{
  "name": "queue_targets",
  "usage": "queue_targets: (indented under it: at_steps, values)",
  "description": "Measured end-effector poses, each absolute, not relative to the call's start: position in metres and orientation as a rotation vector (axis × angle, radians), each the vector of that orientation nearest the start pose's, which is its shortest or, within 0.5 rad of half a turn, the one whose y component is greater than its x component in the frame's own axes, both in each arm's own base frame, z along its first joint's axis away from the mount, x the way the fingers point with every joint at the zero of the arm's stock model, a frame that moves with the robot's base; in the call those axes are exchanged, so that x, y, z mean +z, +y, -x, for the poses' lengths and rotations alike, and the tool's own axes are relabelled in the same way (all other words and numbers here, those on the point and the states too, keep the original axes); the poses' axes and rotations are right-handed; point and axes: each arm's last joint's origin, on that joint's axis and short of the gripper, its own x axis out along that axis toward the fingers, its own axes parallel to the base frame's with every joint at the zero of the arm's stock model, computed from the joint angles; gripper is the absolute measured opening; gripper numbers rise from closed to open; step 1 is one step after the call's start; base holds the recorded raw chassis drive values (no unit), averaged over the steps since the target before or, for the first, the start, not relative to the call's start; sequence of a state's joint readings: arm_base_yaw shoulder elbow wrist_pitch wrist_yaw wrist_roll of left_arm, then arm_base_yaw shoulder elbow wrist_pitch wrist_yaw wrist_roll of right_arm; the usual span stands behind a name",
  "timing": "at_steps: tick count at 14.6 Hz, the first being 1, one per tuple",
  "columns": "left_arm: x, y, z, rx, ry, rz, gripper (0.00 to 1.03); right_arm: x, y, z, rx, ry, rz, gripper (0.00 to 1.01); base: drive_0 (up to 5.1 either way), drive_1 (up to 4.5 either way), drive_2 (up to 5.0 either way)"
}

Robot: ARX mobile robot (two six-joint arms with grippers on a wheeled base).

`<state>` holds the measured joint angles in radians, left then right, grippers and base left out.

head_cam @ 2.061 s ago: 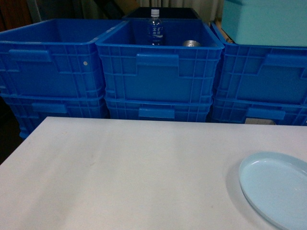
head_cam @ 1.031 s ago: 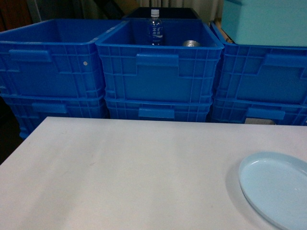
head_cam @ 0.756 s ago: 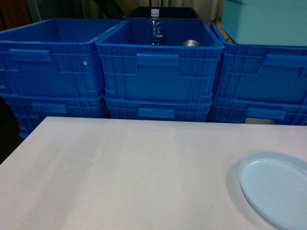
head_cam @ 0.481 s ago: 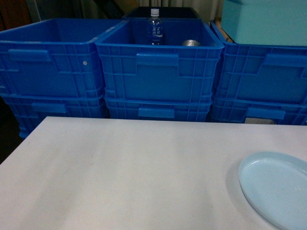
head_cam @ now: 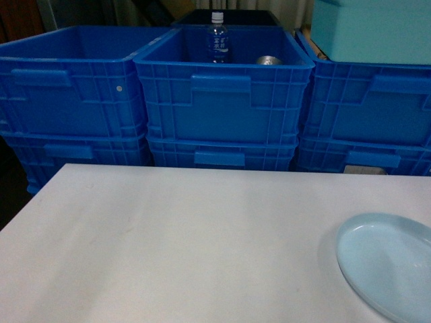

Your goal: Place blue tray on left shelf second layer neatly

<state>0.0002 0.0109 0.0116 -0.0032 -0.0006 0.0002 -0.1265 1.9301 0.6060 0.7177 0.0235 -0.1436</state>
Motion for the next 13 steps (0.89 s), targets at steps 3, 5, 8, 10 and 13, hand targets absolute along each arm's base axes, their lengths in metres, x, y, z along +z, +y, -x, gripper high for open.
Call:
queue_targets:
  at_steps: [3, 5, 8, 10, 13]
  values:
    - [0.166, 0.000, -0.098, 0.001, 0.002, 0.000, 0.98, 0.051, -0.041, -0.309, -0.083, 0.710, 0.076, 0.98, 0.0, 0.00, 0.0]
    - [0.166, 0.000, -0.098, 0.001, 0.002, 0.000, 0.98, 0.044, -0.044, -0.307, -0.089, 0.735, 0.007, 0.98, 0.0, 0.00, 0.0]
    - [0.166, 0.000, -0.098, 0.001, 0.002, -0.001, 0.98, 0.036, -0.053, -0.305, -0.122, 0.750, -0.073, 0.98, 0.0, 0.00, 0.0]
    - [0.166, 0.000, -0.098, 0.001, 0.002, 0.000, 0.98, 0.032, -0.053, -0.304, -0.121, 0.761, -0.094, 0.98, 0.0, 0.00, 0.0]
    - [0.166, 0.000, -0.098, 0.001, 0.002, 0.000, 0.98, 0.029, -0.048, -0.304, -0.120, 0.768, -0.087, 0.84, 0.0, 0.00, 0.0]
